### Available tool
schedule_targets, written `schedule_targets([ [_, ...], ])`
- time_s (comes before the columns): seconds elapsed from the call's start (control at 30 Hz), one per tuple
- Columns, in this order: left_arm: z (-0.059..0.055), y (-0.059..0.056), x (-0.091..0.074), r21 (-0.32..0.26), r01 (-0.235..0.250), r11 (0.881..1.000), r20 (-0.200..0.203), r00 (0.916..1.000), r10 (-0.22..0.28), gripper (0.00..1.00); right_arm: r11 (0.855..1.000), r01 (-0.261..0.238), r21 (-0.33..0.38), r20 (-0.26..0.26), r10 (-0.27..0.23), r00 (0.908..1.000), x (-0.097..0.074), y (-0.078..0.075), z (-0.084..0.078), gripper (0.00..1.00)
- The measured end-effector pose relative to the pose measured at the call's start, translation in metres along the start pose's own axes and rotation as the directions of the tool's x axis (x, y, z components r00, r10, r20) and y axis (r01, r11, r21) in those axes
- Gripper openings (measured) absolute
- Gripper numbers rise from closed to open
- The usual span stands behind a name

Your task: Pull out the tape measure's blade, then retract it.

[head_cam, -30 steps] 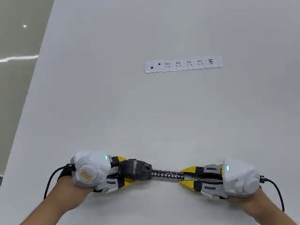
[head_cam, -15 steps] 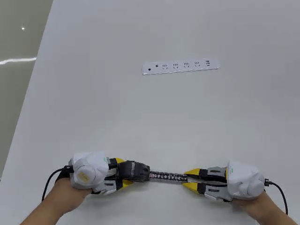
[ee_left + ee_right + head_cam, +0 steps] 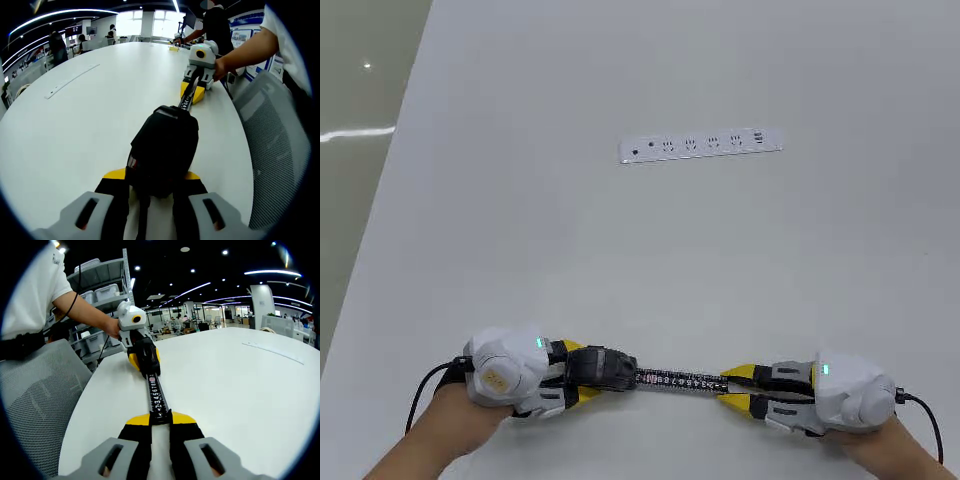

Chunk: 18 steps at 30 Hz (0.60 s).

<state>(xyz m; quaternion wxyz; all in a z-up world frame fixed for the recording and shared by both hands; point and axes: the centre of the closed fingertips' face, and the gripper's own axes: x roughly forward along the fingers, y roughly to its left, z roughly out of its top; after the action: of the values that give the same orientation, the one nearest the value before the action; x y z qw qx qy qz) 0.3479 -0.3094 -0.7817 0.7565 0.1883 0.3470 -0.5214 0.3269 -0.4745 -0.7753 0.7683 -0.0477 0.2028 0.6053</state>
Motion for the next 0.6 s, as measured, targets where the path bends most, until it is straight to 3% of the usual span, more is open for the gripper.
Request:
schedule_targets([
  [0.6, 0.0, 0.0, 0.0, 0.001, -0.003, 1.0, -0.003, 1.0, 0.003, 0.29, 1.0, 0.022, 0.011, 0.003, -0.022, 0.9997, -0.016, -0.002, -0.005, 0.1],
])
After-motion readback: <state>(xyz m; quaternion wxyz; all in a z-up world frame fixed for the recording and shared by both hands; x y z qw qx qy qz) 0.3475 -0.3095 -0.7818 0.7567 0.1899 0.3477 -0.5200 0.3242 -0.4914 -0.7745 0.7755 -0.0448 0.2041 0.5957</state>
